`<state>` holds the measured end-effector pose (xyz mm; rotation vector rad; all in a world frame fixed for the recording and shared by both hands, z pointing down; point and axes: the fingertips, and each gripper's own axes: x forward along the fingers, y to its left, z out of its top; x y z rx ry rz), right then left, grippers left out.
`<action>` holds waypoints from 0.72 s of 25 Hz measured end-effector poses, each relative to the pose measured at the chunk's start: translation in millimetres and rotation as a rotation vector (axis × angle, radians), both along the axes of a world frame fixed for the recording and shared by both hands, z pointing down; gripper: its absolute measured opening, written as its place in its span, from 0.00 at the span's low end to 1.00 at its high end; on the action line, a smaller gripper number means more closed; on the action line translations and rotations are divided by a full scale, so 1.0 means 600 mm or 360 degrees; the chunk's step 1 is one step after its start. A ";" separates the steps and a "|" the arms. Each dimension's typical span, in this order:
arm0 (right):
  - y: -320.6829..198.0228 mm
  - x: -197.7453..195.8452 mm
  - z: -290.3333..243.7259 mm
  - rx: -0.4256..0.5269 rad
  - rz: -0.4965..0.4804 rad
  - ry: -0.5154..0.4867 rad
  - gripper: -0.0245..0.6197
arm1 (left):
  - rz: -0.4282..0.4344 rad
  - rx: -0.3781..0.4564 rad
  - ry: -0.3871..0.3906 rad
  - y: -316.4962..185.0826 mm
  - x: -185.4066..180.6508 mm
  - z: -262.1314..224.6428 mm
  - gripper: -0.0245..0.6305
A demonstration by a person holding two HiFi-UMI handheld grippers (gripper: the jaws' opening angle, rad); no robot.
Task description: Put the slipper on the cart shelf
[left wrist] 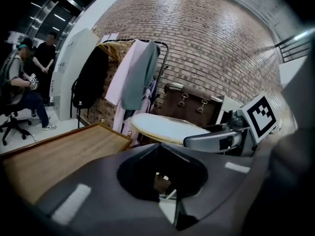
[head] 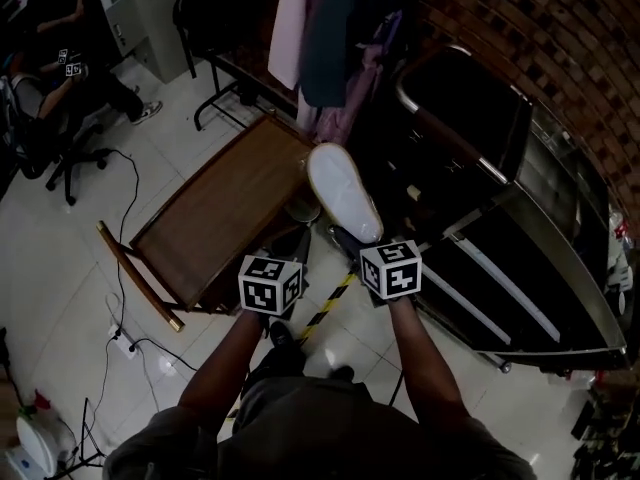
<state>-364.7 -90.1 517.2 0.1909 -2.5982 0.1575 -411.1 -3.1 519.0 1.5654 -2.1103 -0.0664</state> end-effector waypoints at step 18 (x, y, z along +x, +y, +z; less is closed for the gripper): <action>-0.032 0.443 -0.095 0.0067 0.0293 -0.0152 0.61 | 0.0362 0.0083 -0.0140 -0.108 0.337 -0.073 0.05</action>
